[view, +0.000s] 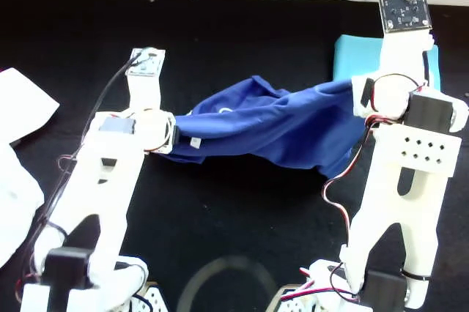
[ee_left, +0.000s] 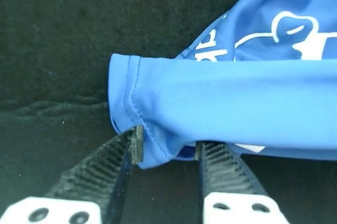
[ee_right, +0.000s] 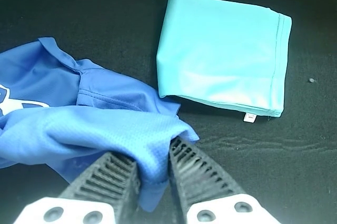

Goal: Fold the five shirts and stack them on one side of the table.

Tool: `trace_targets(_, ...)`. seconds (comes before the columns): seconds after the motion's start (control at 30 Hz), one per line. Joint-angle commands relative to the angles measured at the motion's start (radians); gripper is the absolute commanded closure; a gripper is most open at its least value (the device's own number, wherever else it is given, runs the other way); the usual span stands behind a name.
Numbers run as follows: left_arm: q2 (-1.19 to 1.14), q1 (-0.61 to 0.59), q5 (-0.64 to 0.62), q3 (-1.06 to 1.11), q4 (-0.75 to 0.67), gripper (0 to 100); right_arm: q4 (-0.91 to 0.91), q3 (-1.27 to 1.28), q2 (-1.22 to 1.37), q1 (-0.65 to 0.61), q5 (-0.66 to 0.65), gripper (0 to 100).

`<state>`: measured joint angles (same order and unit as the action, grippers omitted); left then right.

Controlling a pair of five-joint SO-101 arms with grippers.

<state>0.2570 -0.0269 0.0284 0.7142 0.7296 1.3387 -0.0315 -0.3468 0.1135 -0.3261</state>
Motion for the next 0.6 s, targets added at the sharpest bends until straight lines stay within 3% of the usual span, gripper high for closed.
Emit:
trace_targets(0.0,-0.061,-0.019,-0.009,-0.031,-0.038,83,-0.01,0.004,-0.015,0.013,-0.008,99.3)
trace_targets(0.17,-0.205,-0.077,-0.129,-0.113,-0.035,83,-0.01,0.004,-0.015,0.013,-0.008,99.3)
trace_targets(0.4,-0.309,-0.082,-0.143,-0.219,-0.023,83,-0.008,0.004,-0.015,0.013,-0.008,99.3)
trace_targets(0.57,-0.309,-0.081,-0.144,-0.343,0.157,83,-0.01,0.035,-0.015,0.012,-0.008,99.3)
